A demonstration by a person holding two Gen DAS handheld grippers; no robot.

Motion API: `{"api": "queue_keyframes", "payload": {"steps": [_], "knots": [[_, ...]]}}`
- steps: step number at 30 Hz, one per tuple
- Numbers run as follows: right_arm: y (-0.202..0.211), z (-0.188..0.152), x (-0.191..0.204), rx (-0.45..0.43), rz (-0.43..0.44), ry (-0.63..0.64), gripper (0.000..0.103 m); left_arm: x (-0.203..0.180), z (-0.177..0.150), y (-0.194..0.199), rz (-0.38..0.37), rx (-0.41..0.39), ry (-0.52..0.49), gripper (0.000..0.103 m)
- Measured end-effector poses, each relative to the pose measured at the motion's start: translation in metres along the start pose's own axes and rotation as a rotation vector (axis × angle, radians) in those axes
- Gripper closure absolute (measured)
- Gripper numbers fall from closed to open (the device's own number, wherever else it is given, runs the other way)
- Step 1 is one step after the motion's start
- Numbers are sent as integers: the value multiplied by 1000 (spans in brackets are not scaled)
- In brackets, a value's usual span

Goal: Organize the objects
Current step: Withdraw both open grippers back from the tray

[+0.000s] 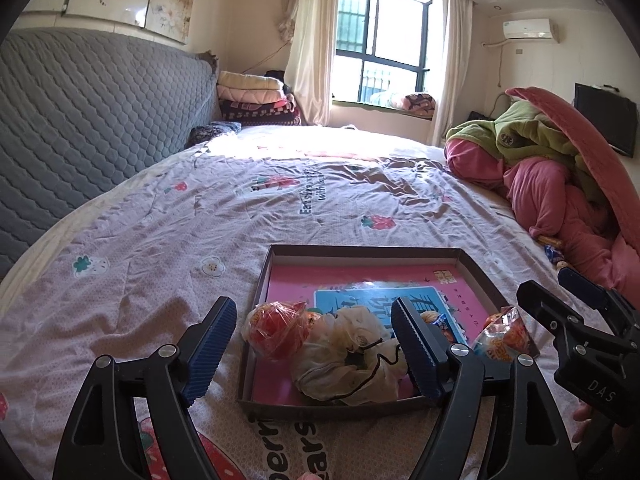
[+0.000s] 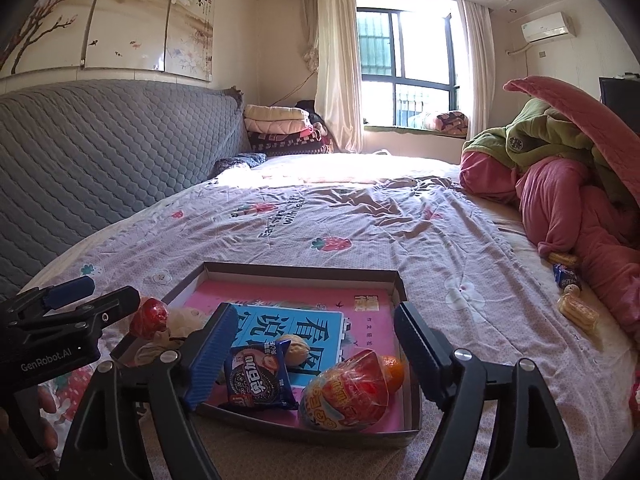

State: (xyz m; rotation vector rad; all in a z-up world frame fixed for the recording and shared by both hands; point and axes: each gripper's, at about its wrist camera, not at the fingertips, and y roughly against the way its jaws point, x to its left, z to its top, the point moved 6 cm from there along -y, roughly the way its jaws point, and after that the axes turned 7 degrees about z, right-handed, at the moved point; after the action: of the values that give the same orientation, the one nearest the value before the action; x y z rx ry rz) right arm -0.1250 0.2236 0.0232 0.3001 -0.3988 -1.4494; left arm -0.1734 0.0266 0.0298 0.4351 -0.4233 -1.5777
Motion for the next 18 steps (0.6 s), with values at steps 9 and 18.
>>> {"api": "queue_keyframes", "payload": {"steps": [9, 18], "knots": [[22, 6, -1, -39, 25, -9, 18, -4, -7, 13, 30, 1, -28, 22], [29, -4, 0, -21, 19, 1, 13, -13, -26, 17, 60, 17, -64, 22]]}}
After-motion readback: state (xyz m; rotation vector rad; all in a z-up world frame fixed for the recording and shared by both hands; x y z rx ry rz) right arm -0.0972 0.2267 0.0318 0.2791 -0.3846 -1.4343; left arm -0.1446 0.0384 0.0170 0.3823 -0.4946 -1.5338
